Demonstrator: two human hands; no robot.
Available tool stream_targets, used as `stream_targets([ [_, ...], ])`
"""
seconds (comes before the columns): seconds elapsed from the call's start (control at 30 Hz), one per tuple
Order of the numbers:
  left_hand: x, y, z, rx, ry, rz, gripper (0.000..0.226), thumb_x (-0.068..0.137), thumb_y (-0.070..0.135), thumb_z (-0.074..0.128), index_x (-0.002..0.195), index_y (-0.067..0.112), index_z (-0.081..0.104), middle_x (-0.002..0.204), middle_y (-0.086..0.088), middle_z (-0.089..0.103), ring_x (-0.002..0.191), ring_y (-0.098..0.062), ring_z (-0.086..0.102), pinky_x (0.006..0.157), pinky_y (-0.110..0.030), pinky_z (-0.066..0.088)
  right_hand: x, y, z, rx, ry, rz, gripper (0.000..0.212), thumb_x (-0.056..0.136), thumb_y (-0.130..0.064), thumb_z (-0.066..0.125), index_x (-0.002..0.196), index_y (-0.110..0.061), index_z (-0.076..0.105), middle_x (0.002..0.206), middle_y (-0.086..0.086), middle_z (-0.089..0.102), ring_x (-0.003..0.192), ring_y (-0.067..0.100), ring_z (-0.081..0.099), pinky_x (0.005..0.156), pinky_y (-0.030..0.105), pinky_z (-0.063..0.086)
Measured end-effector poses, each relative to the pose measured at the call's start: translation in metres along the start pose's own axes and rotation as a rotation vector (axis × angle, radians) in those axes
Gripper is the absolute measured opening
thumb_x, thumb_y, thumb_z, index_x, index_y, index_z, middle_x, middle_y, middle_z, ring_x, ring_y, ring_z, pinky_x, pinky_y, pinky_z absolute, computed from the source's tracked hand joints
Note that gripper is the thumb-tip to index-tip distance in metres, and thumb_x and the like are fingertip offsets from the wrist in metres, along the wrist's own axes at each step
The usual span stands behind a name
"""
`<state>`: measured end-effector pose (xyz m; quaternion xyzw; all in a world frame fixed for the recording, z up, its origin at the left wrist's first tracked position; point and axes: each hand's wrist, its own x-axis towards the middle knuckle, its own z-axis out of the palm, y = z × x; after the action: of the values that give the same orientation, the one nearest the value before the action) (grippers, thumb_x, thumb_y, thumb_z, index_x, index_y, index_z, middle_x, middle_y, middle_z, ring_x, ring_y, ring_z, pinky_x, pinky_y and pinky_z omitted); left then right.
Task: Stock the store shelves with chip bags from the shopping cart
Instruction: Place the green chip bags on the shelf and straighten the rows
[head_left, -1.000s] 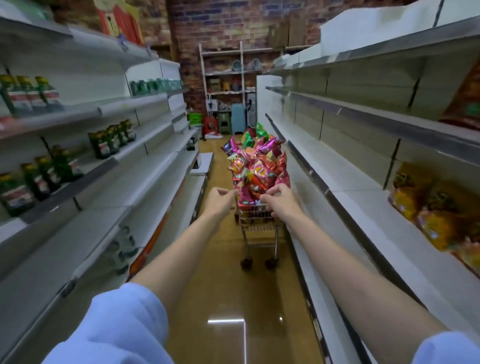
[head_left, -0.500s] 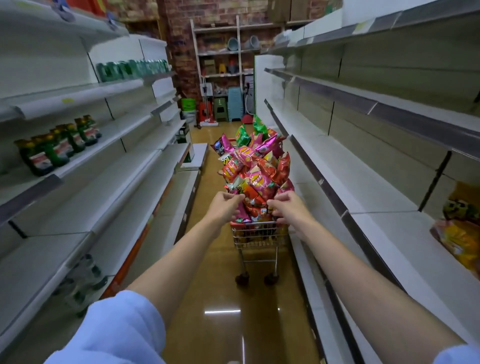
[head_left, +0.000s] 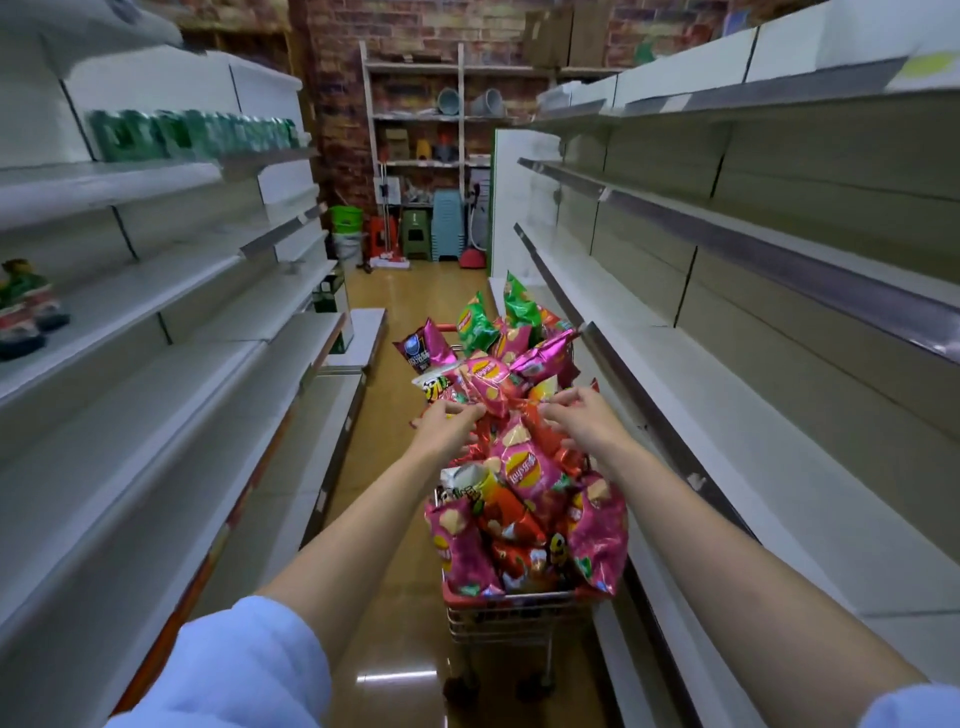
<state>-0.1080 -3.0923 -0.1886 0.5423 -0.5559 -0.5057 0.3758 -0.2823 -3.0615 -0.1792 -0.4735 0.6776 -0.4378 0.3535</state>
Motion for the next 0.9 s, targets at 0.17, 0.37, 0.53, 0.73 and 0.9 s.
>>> stream_targets([
  [0.17, 0.085, -0.006, 0.008, 0.017, -0.018, -0.055, 0.024, 0.096, 0.029, 0.056, 0.108, 0.008, 0.052, 0.104, -0.008, 0.057, 0.083, -0.014, 0.056, 0.071, -0.024, 0.048, 0.090, 0.009, 0.013, 0.039, 0.005, 0.036, 0.020, 0.089, -0.022, 0.067, 0.099, -0.015, 0.052, 0.095, 0.005, 0.060, 0.087, 0.019, 0.060, 0.082, 0.038, 0.054],
  [0.37, 0.177, 0.003, -0.007, 0.036, 0.048, -0.072, 0.017, 0.095, 0.028, 0.056, 0.098, 0.012, 0.051, 0.100, -0.010, 0.059, 0.083, -0.016, 0.059, 0.080, -0.032, 0.052, 0.199, -0.002, 0.039, 0.059, -0.071, 0.027, 0.014, 0.090, -0.024, 0.065, 0.095, -0.016, 0.055, 0.119, 0.008, 0.059, 0.102, 0.022, 0.060, 0.080, 0.036, 0.054],
  [0.53, 0.232, 0.007, -0.042, 0.064, 0.133, -0.075, 0.018, 0.096, 0.027, 0.056, 0.101, 0.010, 0.053, 0.093, -0.007, 0.057, 0.081, -0.016, 0.057, 0.069, -0.024, 0.048, 0.265, -0.020, 0.076, 0.077, -0.166, 0.028, 0.017, 0.089, -0.025, 0.068, 0.094, -0.017, 0.054, 0.119, 0.010, 0.057, 0.103, 0.025, 0.060, 0.090, 0.042, 0.054],
  [0.73, 0.297, -0.007, -0.066, 0.108, 0.165, -0.110, 0.022, 0.094, 0.026, 0.059, 0.106, 0.011, 0.048, 0.098, -0.007, 0.058, 0.088, -0.018, 0.059, 0.079, -0.030, 0.051, 0.319, -0.024, 0.124, 0.076, -0.211, 0.069, 0.022, 0.089, -0.025, 0.068, 0.103, -0.015, 0.054, 0.102, 0.002, 0.059, 0.092, 0.019, 0.061, 0.090, 0.042, 0.054],
  [0.9, 0.360, -0.027, -0.092, 0.181, 0.081, -0.100, 0.023, 0.093, 0.029, 0.059, 0.109, 0.016, 0.047, 0.109, -0.004, 0.056, 0.104, -0.021, 0.060, 0.089, -0.037, 0.052, 0.361, -0.024, 0.175, 0.095, -0.166, 0.136, 0.019, 0.090, -0.019, 0.066, 0.100, -0.014, 0.052, 0.114, 0.009, 0.058, 0.092, 0.019, 0.058, 0.070, 0.028, 0.050],
])
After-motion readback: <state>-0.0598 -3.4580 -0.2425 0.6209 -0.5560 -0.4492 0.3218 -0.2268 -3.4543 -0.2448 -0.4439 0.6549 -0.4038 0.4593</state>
